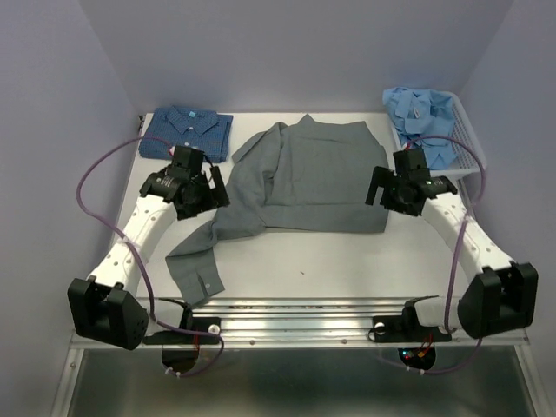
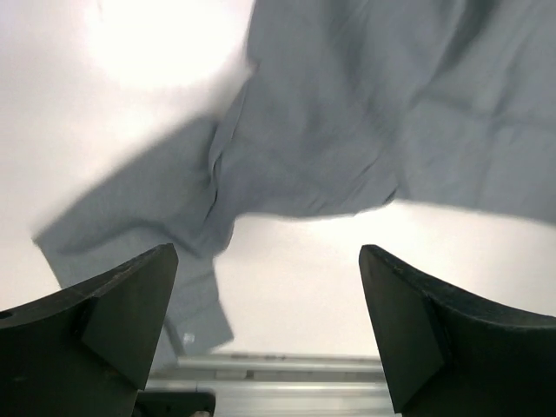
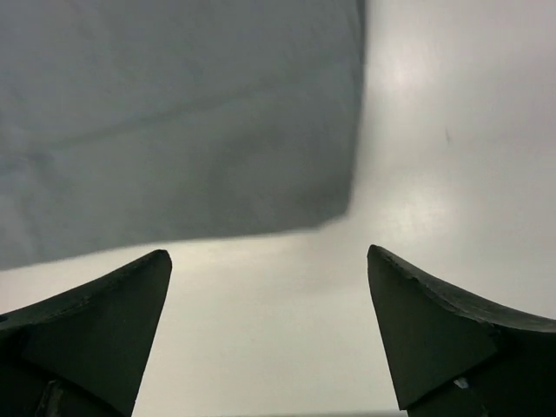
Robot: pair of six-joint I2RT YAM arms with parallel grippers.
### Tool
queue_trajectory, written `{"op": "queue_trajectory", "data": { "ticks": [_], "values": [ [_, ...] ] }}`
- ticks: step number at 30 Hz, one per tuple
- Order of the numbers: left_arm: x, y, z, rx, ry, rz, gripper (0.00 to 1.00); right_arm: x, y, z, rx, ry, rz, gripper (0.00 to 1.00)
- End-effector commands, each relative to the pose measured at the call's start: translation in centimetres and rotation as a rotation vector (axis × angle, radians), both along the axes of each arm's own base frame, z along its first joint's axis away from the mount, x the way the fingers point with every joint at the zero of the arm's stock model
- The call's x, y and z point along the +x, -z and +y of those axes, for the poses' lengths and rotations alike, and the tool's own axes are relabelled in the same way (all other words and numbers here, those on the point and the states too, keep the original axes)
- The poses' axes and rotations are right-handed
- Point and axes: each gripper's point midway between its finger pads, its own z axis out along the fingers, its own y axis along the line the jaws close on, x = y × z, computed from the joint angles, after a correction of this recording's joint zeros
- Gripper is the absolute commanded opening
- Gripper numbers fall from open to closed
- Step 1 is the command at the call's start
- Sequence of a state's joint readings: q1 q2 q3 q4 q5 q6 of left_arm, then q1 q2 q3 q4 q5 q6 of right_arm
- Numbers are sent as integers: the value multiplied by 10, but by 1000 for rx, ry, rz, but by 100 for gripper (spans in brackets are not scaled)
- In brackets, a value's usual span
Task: Fold and stack the long sleeve shirts
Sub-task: Flatten the shirt out
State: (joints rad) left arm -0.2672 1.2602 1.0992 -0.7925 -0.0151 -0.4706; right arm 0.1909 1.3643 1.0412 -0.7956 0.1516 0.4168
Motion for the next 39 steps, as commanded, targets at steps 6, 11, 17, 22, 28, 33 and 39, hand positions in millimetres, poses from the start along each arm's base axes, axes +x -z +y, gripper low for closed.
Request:
{"op": "queue_trajectory", "data": {
  "ticks": [6, 11, 17, 22, 28, 33, 39],
  "values": [
    [170, -82, -25, 83, 103, -419, 99, 114, -65, 80, 298, -280, -503, 100],
    [273, -112, -51, 206, 323, -545, 99, 161, -23, 66, 149, -260, -433, 100],
    [342, -118, -87, 287, 597, -715, 99, 173, 14, 71, 170, -236, -350, 100],
    [363, -78, -87, 340, 621, -704, 99, 166, 41, 60, 119, -203, -286, 100],
    [385, -26, -100, 303, 601, -679, 99, 153, 62, 57, 117, -186, -226, 100],
    [400, 21, -99, 340, 521, -638, 99, 143, 74, 49, 83, -160, -196, 100],
    [398, 31, -92, 486, 451, -588, 99, 135, 83, 48, 96, -140, -171, 100]
  ]
}}
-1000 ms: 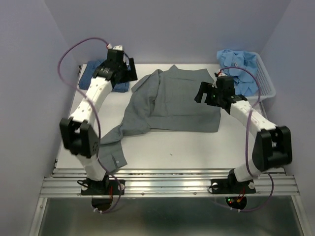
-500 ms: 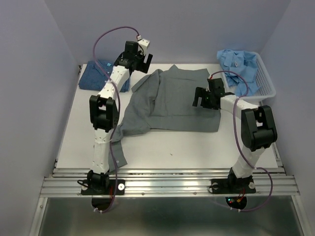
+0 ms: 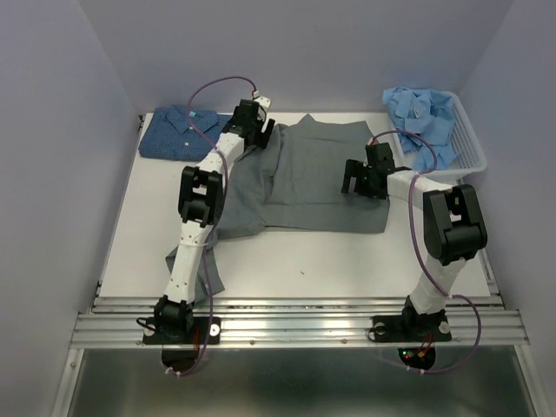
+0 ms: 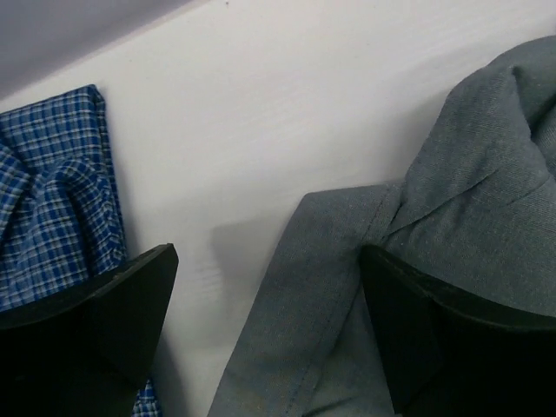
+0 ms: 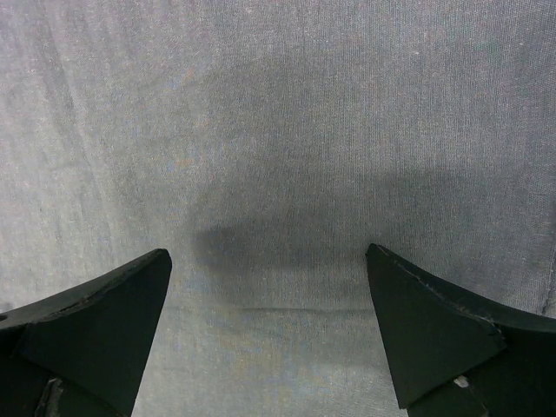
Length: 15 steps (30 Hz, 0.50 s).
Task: Fold and stack the long sleeve shirts
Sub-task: Flatten the shirt out
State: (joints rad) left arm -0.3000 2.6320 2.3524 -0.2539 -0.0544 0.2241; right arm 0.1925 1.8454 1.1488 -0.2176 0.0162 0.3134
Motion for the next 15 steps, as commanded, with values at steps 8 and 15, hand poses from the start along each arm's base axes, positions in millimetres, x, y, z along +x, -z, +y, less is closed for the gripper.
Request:
{"op": "queue_trajectory", "data": {
  "ticks": [8, 15],
  "values": [
    [-8, -34, -4, 230, -61, -82, 76, -13, 12, 2, 26, 26, 8, 100],
    [-23, 2, 23, 323, -129, 22, 70, -40, 29, -13, -11, 124, 90, 100]
  ]
}}
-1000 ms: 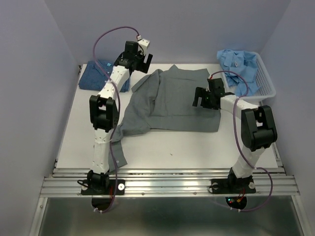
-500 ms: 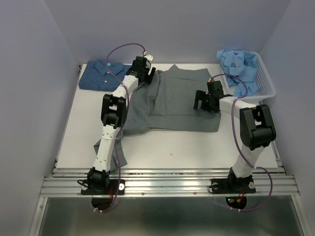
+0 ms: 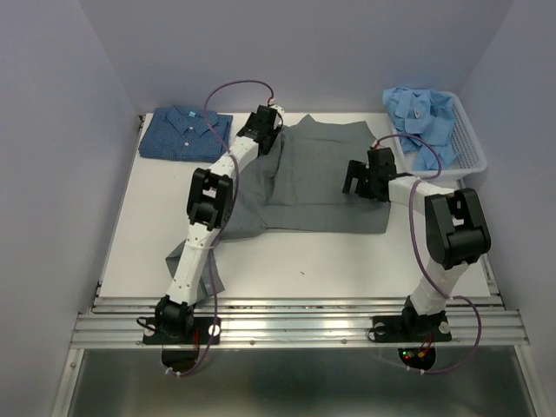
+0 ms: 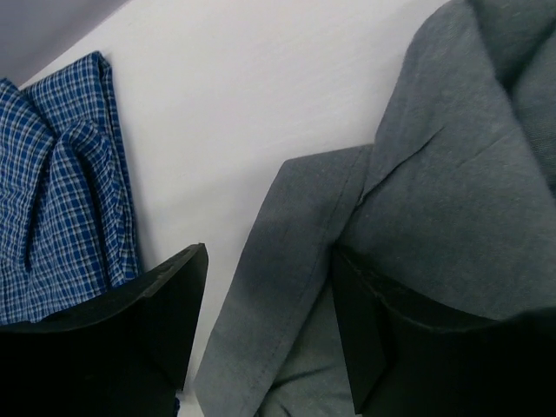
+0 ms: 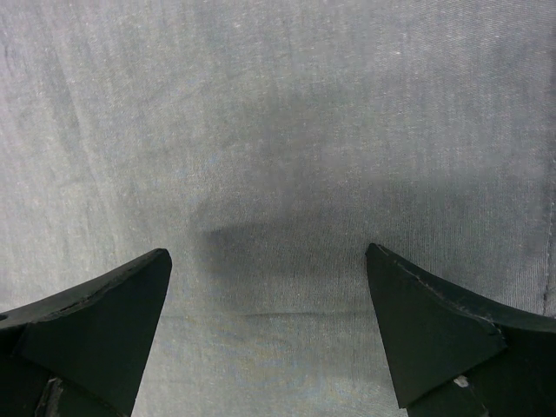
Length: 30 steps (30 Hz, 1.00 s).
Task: Fold and stack the long sleeve shirts
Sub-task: Flatten the shirt out
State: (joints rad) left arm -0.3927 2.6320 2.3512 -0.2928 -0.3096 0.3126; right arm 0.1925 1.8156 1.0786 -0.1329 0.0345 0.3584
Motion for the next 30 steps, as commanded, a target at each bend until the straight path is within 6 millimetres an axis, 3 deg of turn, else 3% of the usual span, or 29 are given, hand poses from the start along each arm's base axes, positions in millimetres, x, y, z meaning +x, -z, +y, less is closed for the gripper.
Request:
{"op": "queue_trajectory", "data": {
  "ticks": [1, 5, 6, 9, 10, 14, 17, 20, 23, 25, 26, 28, 29, 30],
  "values": [
    [-8, 11, 39, 99, -113, 50, 69, -47, 32, -16, -47, 99, 163, 100],
    [-15, 20, 69, 64, -213, 105, 65, -78, 43, -22, -45, 159, 256, 100],
    [-18, 21, 67, 48, -218, 121, 64, -85, 44, -23, -39, 169, 272, 100],
    [-29, 24, 90, -38, -279, 182, 56, -120, 49, -23, -4, 219, 353, 100],
    [-32, 24, 94, -60, -292, 193, 56, -120, 49, -21, 8, 226, 356, 100],
    [-46, 24, 98, -153, -309, 241, 50, -158, 53, -25, 13, 251, 423, 100],
    [-57, 18, 102, -164, -337, 260, 48, -170, 44, -30, 7, 267, 425, 100],
    [-69, 19, 100, -188, -355, 283, 46, -164, 30, -29, 11, 237, 367, 100],
    [-71, 3, 98, -218, -361, 263, 46, -150, 14, -30, -1, 206, 303, 100],
    [-75, -13, 98, -238, -384, 257, 46, -140, -1, -40, -58, 216, 271, 100],
    [-75, -32, 95, -268, -373, 230, 46, -135, -8, -44, -79, 221, 247, 100],
    [-76, -40, 87, -311, -330, 211, 50, -122, -22, -41, -82, 172, 192, 100],
    [-77, -48, 74, -362, -278, 215, 51, -105, -38, -33, -45, 145, 125, 100],
    [-76, -66, 67, -394, -239, 188, 53, -96, -47, -29, -35, 124, 90, 100]
  ]
}}
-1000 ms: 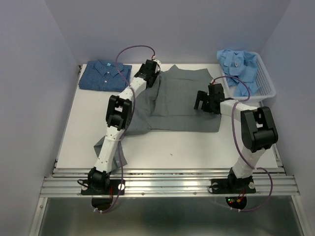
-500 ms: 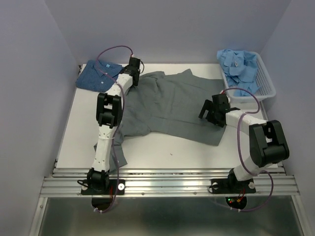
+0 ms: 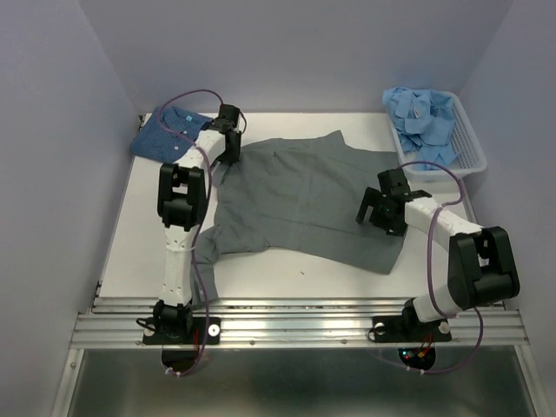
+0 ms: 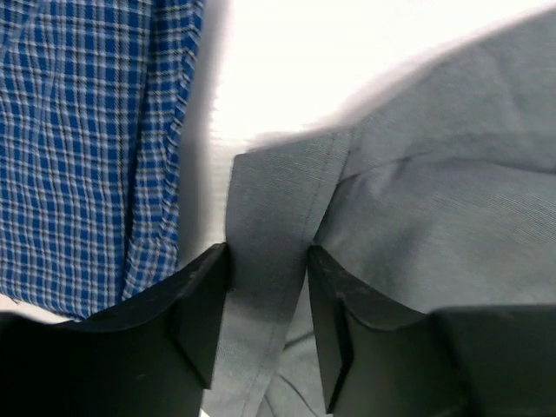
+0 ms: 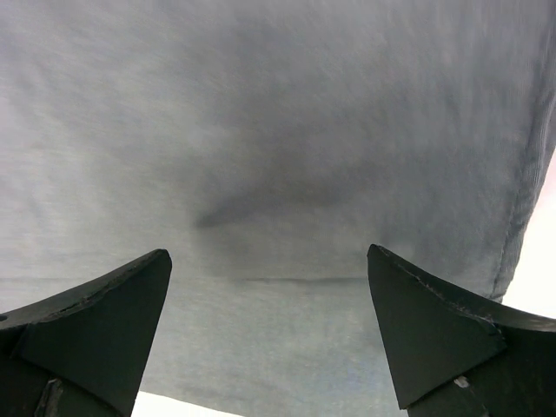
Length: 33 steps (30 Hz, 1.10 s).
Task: Fold and stack the long sleeve shirts
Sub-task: Flatten the shirt out
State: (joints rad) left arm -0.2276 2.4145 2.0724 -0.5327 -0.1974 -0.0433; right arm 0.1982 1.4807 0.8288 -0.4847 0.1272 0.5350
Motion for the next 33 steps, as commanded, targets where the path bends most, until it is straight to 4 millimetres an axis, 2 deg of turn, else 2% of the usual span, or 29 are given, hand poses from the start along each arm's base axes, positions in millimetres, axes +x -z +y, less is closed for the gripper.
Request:
{"op": "queue_trajectory", "data": {
  "ticks": [1, 3, 4, 8, 9, 10, 16, 18, 22, 23, 24, 25, 26, 27, 29, 30, 33],
  "values": [
    [-2, -90, -35, -175, 92, -144, 55, 54, -65, 11, 12, -84, -231, 100],
    [-4, -112, -46, -206, 123, -183, 59, 68, -77, 21, 48, -116, -280, 100],
    [-6, -117, -55, -214, 139, -191, 62, 82, -84, 24, 52, -123, -314, 100],
    [-18, -136, -62, -232, 153, -231, 72, 109, -77, 18, -7, -109, -304, 100],
    [-20, -133, -61, -236, 148, -229, 72, 114, -85, 18, -11, -105, -323, 100],
    [-23, -125, -61, -237, 143, -217, 74, 119, -72, 18, -21, -99, -291, 100],
    [-42, -93, -80, -344, 180, -126, 86, 156, -43, 32, 1, -131, -250, 100],
    [-45, -85, -86, -368, 199, -111, 93, 165, -35, 34, -6, -144, -237, 100],
    [-48, -71, -90, -387, 212, -80, 95, 190, -18, 33, -41, -151, -224, 100],
    [-50, -67, -92, -392, 218, -69, 95, 202, -23, 34, -50, -147, -244, 100],
    [-52, -59, -94, -403, 226, -46, 95, 205, -8, 32, -67, -145, -217, 100],
    [-52, -54, -95, -407, 224, -34, 95, 208, -3, 31, -80, -155, -206, 100],
    [-53, -43, -96, -411, 221, -8, 95, 219, -9, 32, -85, -156, -225, 100],
    [-53, -39, -96, -414, 219, 1, 95, 222, 6, 32, -94, -159, -200, 100],
    [-52, -31, -96, -418, 213, 23, 95, 231, 11, 32, -113, -184, -201, 100],
    [-52, -21, -95, -417, 208, 43, 95, 234, 15, 29, -132, -183, -199, 100],
    [-45, -16, -92, -421, 199, 62, 95, 252, 19, 25, -178, -194, -211, 100]
  ]
}}
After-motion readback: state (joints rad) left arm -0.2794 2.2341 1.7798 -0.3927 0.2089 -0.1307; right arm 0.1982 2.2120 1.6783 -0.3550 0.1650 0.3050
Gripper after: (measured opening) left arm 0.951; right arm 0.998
